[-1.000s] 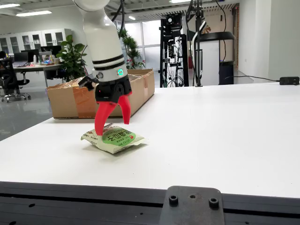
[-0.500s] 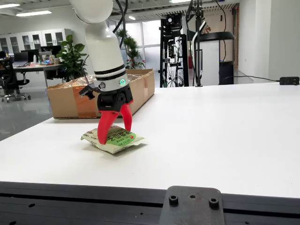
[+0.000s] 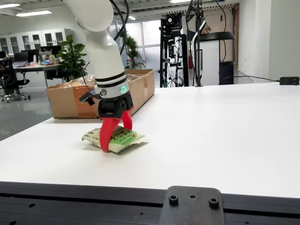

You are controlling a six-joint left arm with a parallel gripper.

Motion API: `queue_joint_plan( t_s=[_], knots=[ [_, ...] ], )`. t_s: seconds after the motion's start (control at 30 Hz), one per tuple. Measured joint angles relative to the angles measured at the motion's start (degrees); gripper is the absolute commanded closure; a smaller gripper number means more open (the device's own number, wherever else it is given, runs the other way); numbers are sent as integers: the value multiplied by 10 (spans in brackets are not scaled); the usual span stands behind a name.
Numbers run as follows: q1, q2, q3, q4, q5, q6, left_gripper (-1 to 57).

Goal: Grasp a snack and put it in the bin.

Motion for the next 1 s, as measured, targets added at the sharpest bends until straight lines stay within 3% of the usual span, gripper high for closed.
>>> queue_joint_plan(
  t_s=[0.63,1.0],
  knots=[
    [-18,-11,2,1,50,-4,384],
    [-30,-42,2,8,82,-4,451]
  ],
)
